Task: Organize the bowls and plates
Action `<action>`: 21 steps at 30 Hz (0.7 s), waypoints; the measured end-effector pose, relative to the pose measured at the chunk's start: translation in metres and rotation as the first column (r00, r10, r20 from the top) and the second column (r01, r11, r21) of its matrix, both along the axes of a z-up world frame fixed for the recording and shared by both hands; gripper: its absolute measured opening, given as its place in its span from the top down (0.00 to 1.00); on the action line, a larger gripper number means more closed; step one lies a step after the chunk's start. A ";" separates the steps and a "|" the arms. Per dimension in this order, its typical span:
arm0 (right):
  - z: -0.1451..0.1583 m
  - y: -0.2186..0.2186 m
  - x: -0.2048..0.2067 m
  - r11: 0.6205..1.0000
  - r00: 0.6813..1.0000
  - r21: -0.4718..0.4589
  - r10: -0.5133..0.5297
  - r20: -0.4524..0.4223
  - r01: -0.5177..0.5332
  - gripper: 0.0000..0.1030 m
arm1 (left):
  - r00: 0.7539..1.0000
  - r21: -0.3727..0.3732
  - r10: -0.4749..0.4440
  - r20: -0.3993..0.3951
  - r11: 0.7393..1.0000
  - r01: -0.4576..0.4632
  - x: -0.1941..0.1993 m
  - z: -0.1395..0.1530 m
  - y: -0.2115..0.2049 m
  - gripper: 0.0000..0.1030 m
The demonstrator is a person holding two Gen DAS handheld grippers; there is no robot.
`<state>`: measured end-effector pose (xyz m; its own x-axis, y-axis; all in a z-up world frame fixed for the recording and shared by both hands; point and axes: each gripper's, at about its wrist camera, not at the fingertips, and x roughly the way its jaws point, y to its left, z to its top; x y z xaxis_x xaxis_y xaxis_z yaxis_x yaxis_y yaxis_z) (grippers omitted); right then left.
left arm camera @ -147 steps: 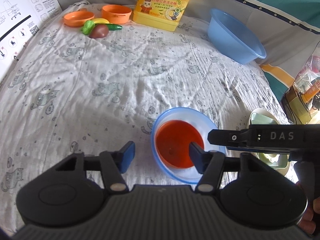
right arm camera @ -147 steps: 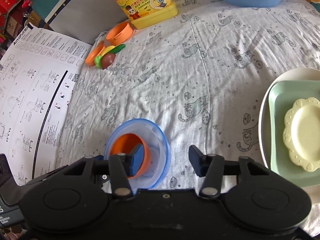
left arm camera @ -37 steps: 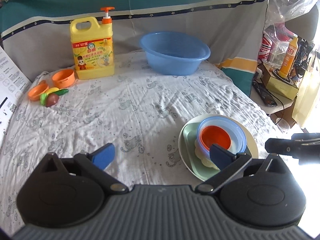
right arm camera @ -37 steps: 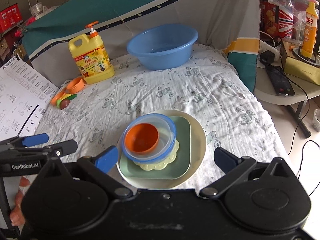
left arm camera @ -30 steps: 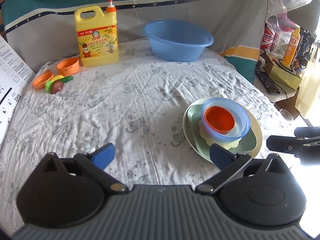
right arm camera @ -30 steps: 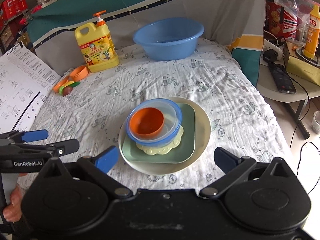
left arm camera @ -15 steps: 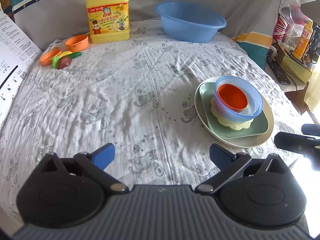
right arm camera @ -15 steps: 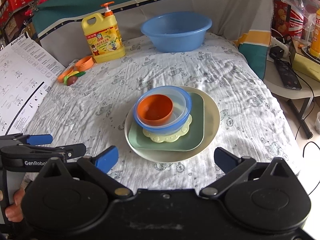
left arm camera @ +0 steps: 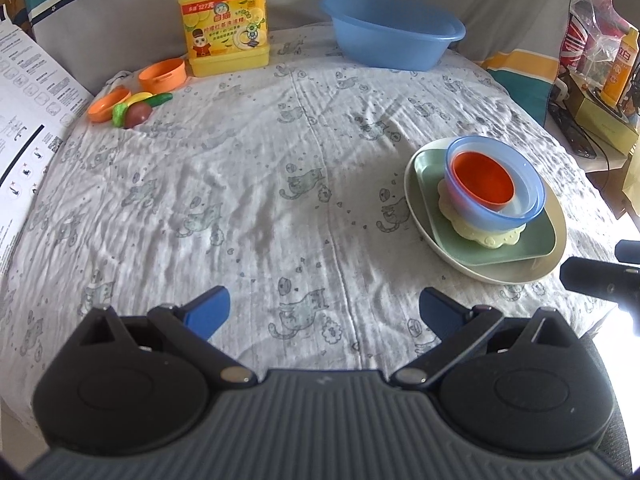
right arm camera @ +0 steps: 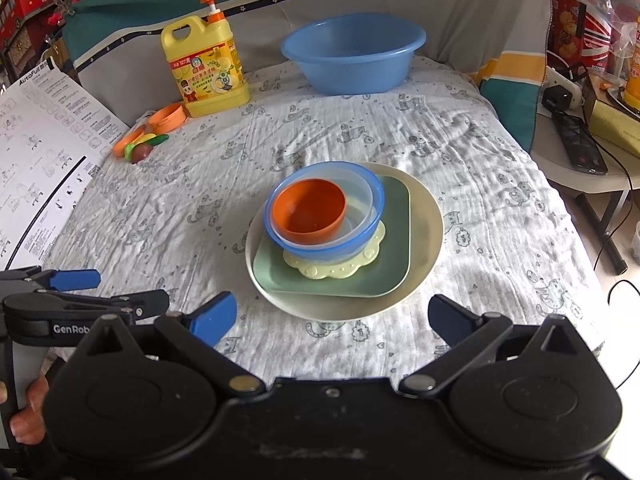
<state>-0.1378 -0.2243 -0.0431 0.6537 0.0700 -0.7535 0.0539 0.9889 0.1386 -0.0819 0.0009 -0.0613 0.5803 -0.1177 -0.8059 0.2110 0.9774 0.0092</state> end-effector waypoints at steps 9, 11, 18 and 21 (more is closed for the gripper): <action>-0.004 -0.002 0.003 1.000 1.000 0.002 -0.001 -0.011 0.001 0.00 | 1.000 0.003 -0.009 -0.012 1.000 0.009 0.001 -0.003 0.000 0.00; -0.005 -0.002 0.004 1.000 1.000 0.002 -0.002 -0.013 0.002 0.00 | 1.000 0.002 -0.009 -0.015 1.000 0.009 0.002 -0.004 0.000 0.00; -0.006 -0.001 0.007 1.000 1.000 -0.002 0.001 -0.020 -0.001 0.00 | 1.000 0.024 -0.010 -0.019 1.000 0.010 0.003 -0.007 -0.001 0.00; -0.007 0.000 0.008 1.000 1.000 -0.005 0.002 -0.022 -0.002 0.00 | 1.000 0.028 -0.016 -0.022 0.999 0.016 0.003 -0.008 -0.002 0.00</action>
